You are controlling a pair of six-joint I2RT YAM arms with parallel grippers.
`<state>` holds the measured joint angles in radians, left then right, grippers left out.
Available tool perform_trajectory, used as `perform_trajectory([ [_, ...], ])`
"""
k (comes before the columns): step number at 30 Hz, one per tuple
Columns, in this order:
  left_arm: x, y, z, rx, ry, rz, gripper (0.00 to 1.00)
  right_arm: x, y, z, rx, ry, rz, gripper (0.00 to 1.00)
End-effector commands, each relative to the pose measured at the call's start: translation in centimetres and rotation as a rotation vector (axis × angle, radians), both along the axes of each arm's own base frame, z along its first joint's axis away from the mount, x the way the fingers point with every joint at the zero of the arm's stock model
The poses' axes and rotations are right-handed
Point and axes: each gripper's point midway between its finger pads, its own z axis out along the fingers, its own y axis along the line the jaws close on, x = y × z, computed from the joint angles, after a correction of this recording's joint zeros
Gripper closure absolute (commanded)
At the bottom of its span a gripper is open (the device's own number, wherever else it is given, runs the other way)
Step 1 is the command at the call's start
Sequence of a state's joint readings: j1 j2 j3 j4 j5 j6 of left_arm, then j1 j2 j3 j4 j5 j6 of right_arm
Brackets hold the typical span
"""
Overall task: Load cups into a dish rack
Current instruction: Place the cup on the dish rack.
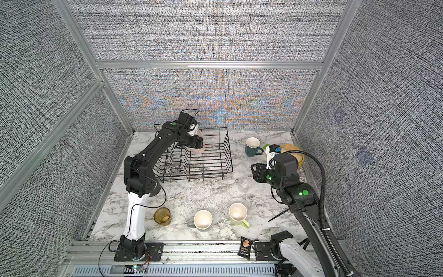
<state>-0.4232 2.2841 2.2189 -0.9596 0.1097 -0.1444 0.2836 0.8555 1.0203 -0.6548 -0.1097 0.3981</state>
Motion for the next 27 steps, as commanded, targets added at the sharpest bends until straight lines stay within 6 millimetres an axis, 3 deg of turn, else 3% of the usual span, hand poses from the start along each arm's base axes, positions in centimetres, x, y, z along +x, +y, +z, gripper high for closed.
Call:
perform_trajectory([
  [1, 0.5, 1.3, -0.9, 0.092, 0.003, 0.015, 0.46, -0.4, -0.3, -0.3, -0.02, 0.017, -0.006, 0.5],
  [16, 1.8, 0.7, -3.5, 0.076, 0.048, 0.087, 0.39, -0.4, -0.2, -0.2, 0.01, 0.027, -0.022, 0.5],
  [27, 1.9, 1.0, -3.7, 0.18, 0.003, -0.121, 0.38, 0.2, 1.1, 0.0, 0.068, 0.047, 0.017, 0.5],
])
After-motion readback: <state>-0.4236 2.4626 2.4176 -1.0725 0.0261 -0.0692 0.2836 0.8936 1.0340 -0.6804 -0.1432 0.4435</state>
